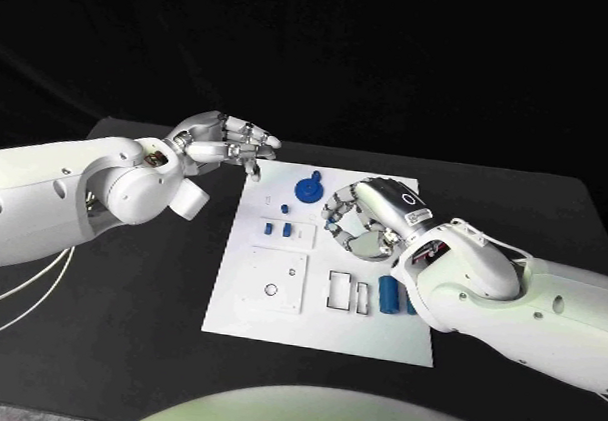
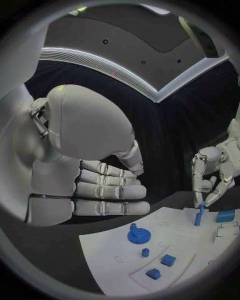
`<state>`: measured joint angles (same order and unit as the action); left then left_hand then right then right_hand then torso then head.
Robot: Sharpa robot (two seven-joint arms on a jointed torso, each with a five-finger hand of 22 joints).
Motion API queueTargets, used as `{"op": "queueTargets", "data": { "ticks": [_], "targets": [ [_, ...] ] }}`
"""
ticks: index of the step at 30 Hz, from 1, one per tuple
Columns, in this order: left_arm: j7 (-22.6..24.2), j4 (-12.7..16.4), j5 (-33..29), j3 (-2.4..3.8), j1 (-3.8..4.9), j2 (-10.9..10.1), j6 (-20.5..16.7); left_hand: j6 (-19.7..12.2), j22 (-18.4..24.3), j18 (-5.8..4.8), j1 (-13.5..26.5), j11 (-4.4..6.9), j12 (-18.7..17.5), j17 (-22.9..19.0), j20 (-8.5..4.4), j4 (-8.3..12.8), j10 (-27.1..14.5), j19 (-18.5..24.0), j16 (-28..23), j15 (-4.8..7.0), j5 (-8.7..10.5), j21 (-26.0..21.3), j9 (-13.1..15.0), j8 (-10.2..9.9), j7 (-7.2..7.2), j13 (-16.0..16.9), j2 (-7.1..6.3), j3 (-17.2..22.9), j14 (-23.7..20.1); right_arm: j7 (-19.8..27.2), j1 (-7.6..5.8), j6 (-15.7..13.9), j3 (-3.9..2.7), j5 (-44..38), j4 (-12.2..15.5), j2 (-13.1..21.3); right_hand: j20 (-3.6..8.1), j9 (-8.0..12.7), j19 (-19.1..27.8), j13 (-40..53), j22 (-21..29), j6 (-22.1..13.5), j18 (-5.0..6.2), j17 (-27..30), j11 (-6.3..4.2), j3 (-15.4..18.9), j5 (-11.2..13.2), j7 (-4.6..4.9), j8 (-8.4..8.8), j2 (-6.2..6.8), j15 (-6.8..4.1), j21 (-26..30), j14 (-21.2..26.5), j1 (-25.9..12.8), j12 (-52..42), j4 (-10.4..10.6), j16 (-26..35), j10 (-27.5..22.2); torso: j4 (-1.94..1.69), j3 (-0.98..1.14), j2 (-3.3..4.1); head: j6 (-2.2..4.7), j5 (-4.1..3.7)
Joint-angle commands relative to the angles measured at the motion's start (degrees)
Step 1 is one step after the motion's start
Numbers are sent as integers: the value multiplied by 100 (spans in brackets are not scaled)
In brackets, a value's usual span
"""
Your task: Assemble the parts on the task board
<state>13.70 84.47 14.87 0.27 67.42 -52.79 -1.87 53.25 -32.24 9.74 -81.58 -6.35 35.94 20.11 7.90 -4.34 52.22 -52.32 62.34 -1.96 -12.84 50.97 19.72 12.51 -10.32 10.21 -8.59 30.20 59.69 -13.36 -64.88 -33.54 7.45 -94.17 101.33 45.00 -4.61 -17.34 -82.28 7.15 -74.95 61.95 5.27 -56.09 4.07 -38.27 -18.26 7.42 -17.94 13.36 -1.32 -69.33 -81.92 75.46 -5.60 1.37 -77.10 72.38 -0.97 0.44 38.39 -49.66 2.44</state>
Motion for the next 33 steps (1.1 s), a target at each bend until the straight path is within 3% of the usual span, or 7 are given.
{"op": "queueTargets", "data": {
  "ticks": [1,7,12,18,23,33],
  "targets": [
    [69,-12,1,4,-10,35,76,-43,-8,79,-13,-1,36,5,-19,20,-34,-30,-23,-27,-29,7,5,-37,-3,5,35,3,4,244,82,-116,-1,152,-19,-97,16,-10,-10,5,-155,-20,-62,20,-87,-7,-21,-32,-30,-17,-3,29,-13,5,37,10,43,113,-4,-2,-18,-25,180],
    [66,-40,-5,3,-18,112,86,-44,-10,78,-3,-3,38,8,-18,17,-37,-28,-25,-29,-29,9,11,-38,-4,6,35,1,4,302,283,-15,31,187,-112,-345,17,-17,-9,8,-154,-34,-62,16,-85,-13,-22,-27,-33,-19,-2,32,-12,23,45,-6,49,108,3,-8,-19,-34,332],
    [52,-55,23,3,-19,163,79,-44,-10,78,-2,-3,39,9,-17,17,-38,-28,-25,-29,-29,9,13,-38,-4,7,37,2,5,315,388,38,61,227,-246,-479,18,-19,-10,9,-156,-36,-62,6,-83,-15,-22,-25,-35,-25,-2,30,-14,26,46,-7,47,109,-11,-2,-17,-34,381],
    [43,-69,48,2,-20,195,79,-44,-11,77,3,-4,40,11,-17,15,-39,-26,-26,-30,-29,10,16,-39,-4,8,40,3,5,330,513,85,86,234,-387,-604,18,-22,-11,11,-158,-40,-63,13,-82,-18,-22,-24,-36,-32,-2,28,-13,31,47,-9,51,110,7,0,-8,-34,531],
    [39,-75,56,2,-19,211,83,-44,-11,77,3,-4,40,11,-17,15,-39,-26,-26,-30,-29,10,16,-39,-4,8,40,3,5,333,592,107,97,208,-448,-657,18,-23,-9,12,-155,-43,-62,16,-82,-19,-22,-23,-37,-33,-2,33,-12,34,48,-12,54,109,1,5,-2,-34,625],
    [34,-79,64,2,-19,224,94,-44,-11,77,3,-4,40,11,-17,15,-39,-26,-26,-30,-29,10,16,-39,-4,8,40,3,5,297,668,147,115,130,-556,-715,18,-23,-9,12,-155,-43,-62,16,-82,-19,-22,-23,-37,-33,-2,33,-12,34,48,-12,54,109,-6,-2,-1,-34,698]
  ]
}}
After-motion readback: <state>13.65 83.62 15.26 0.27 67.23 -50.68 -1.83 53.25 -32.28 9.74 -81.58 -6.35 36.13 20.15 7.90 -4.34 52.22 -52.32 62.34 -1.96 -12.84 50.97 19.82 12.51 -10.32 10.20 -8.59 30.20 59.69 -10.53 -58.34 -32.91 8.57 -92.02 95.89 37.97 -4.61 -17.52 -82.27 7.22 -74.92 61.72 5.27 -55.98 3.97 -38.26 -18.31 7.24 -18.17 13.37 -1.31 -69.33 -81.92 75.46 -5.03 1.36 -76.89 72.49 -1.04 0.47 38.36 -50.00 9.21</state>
